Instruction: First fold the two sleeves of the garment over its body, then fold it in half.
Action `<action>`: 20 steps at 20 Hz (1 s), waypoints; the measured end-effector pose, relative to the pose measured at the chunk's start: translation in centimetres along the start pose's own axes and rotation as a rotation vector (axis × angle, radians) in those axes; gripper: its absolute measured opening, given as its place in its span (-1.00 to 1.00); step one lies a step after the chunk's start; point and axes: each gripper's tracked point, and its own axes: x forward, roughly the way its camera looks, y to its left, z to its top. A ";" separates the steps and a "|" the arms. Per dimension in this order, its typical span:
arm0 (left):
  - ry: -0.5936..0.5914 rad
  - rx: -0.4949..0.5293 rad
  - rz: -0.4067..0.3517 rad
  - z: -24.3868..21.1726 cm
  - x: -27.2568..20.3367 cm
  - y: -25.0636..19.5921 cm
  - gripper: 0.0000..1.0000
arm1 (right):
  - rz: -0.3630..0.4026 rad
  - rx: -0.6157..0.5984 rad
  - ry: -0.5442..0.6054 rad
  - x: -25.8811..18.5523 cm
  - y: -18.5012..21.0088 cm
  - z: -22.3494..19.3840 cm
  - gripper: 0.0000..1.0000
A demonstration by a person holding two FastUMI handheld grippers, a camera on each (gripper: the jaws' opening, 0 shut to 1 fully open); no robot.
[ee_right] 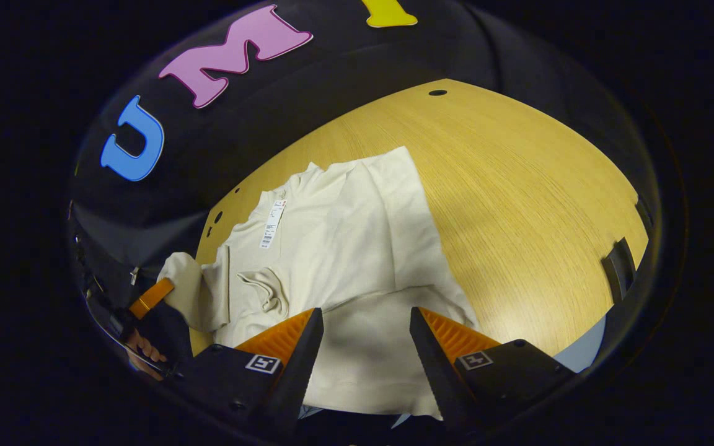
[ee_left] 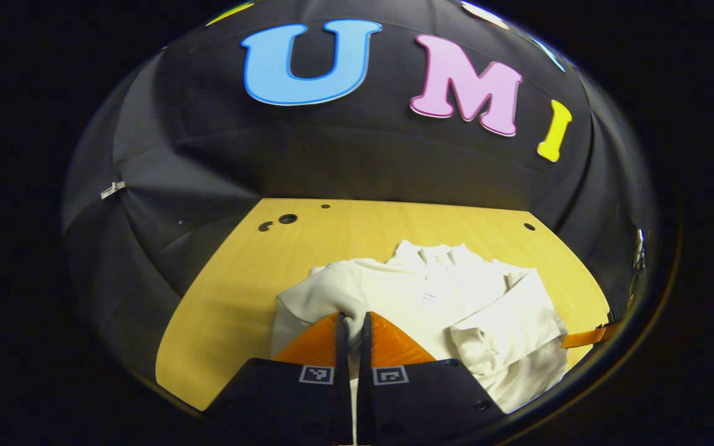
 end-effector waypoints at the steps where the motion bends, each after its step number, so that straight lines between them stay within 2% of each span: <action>1: 0.005 0.011 -0.010 -0.1 0.2 -1.2 -0.83 | 0.001 -0.001 0.002 0.0 -0.3 0.2 0.75; 5: 0.025 0.058 -0.052 -1.2 1.7 -6.0 -0.83 | 0.002 -0.009 0.009 -0.4 -1.8 0.7 0.76; 9: 0.063 0.132 -0.056 -3.3 3.4 -9.6 -0.83 | 0.011 -0.028 0.021 -0.9 -3.1 1.6 0.76; 16: 0.103 0.169 -0.033 -6.1 5.4 -12.4 -0.82 | 0.042 -0.111 0.078 -1.2 -4.6 1.2 0.76; 20: 0.126 0.144 -0.040 -7.1 6.1 -13.8 -0.69 | 0.048 -0.130 0.096 -1.3 -5.7 1.4 0.75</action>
